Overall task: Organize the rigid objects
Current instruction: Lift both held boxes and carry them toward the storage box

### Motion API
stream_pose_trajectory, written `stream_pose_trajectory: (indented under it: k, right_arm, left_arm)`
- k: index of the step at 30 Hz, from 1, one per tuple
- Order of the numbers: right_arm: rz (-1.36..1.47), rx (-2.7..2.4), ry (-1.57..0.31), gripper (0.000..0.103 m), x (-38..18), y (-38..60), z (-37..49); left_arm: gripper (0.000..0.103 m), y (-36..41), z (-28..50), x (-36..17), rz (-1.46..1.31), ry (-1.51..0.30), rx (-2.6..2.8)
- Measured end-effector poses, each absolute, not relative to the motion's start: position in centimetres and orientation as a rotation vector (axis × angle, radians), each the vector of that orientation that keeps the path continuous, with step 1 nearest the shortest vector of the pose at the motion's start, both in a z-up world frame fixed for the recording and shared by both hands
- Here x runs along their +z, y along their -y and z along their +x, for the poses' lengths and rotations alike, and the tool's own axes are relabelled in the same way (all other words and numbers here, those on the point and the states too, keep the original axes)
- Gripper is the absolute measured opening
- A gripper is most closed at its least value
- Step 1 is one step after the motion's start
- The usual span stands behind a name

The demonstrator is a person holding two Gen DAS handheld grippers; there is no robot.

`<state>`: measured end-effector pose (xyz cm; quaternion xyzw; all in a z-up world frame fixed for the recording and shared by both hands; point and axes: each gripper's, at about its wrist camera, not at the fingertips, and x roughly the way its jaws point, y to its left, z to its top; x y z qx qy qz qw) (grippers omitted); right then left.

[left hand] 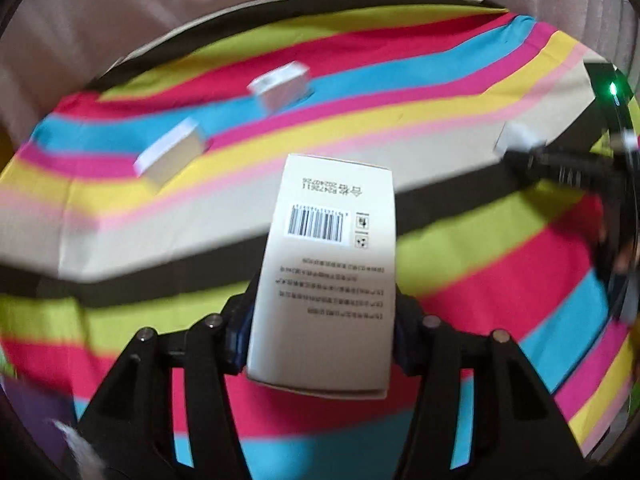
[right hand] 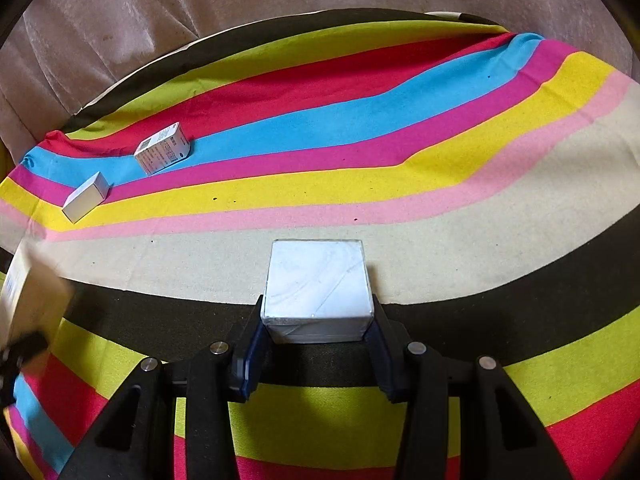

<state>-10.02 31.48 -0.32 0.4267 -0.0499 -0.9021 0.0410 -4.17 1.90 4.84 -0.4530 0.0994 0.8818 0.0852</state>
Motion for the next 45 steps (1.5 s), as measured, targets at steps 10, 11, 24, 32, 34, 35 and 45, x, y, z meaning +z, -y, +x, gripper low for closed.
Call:
stream_pose_trajectory:
  k: [10, 11, 24, 32, 34, 35, 45]
  right_arm:
    - [1.351, -2.713, 0.073, 0.046, 0.4, -29.1, -8.4]
    - [1.345, -2.704, 0.075, 0.046, 0.7, -28.5, -7.6]
    - [1.323, -2.666, -0.036, 0.046, 0.1, -22.7, -3.4]
    - [1.282, -2.697, -0.079, 0.046, -0.1, -22.4, -3.2]
    - [1.282, -2.699, -0.082, 0.046, -0.1, -22.4, -3.1]
    - [1.282, -2.699, -0.083, 0.046, -0.1, -22.5, -3.1]
    - [1.295, -2.709, -0.095, 0.046, 0.0, -22.6, -3.0]
  left_arm:
    - [0.065, -3.2, -4.5, 1.4, -1.359, -0.192, 2.728]
    - [0.072, -3.1, -4.5, 1.3, -1.362, -0.189, 2.728]
    - [0.081, -1.9, -3.8, 1.1, -1.372, -0.048, 2.717]
    - [0.061, -2.3, -3.5, 1.3, -1.332, -0.070, 2.715]
    - [0.056, -2.6, -3.2, 1.4, -1.315, -0.098, 2.724]
    - [0.056, -2.7, -3.2, 1.4, -1.314, -0.105, 2.728]
    - [0.056, -2.3, -2.2, 1.9, -1.352, -0.121, 2.756]
